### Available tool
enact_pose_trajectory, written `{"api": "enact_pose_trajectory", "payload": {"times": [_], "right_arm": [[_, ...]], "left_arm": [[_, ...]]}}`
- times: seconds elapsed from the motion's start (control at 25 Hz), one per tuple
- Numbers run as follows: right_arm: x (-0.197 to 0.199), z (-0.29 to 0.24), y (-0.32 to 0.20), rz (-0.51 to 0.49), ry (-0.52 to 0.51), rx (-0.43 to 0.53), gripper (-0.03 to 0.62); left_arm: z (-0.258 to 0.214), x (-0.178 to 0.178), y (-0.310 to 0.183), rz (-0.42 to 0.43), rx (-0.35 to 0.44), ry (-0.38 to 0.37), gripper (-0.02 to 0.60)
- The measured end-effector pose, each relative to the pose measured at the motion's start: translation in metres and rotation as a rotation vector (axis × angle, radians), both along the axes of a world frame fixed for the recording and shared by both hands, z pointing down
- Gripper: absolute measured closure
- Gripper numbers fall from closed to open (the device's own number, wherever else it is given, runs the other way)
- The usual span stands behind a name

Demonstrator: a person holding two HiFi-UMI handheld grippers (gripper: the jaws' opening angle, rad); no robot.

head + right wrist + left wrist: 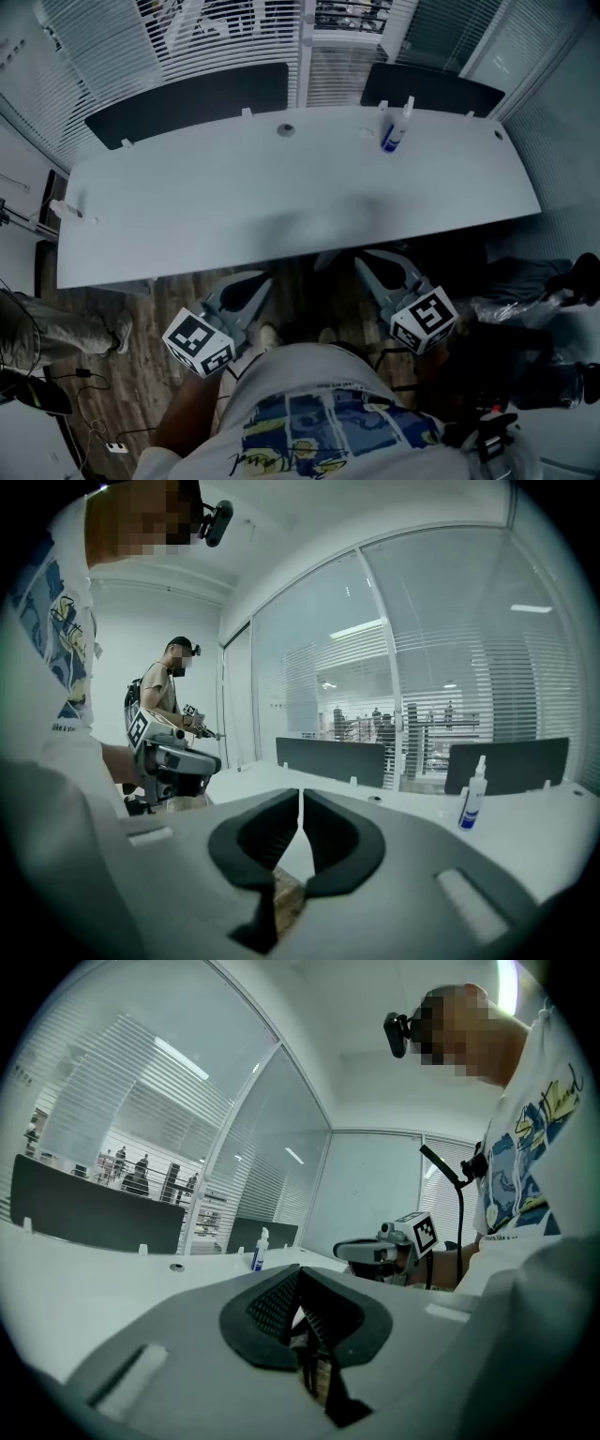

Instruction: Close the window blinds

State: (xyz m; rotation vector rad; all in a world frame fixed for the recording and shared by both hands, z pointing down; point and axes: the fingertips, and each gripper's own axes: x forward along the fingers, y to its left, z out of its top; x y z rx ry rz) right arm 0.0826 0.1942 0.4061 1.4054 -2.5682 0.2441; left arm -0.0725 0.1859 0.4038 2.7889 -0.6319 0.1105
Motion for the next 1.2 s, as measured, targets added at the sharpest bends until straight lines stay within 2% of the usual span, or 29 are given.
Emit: {"api": "enact_pose_trajectory", "payload": {"times": [0.32, 0.52, 0.84, 1.2], "right_arm": [[-0.048, 0.0, -0.041, 0.062, 0.044, 0.011, 0.554], [-0.068, 0.004, -0.07, 0.067, 0.045, 0.005, 0.553], [-0.059, 0.005, -0.132, 0.036, 0.066, 0.02, 0.553], [-0.012, -0.014, -0.257, 0.014, 0.083, 0.083, 0.545]], "left_arm": [[0.008, -0.07, -0.02, -0.001, 0.01, -0.035, 0.58], [0.014, -0.091, -0.04, -0.007, 0.011, -0.05, 0.58], [0.01, -0.079, -0.081, -0.029, 0.025, -0.033, 0.58], [-0.004, -0.043, -0.154, -0.081, 0.016, -0.04, 0.58]]}}
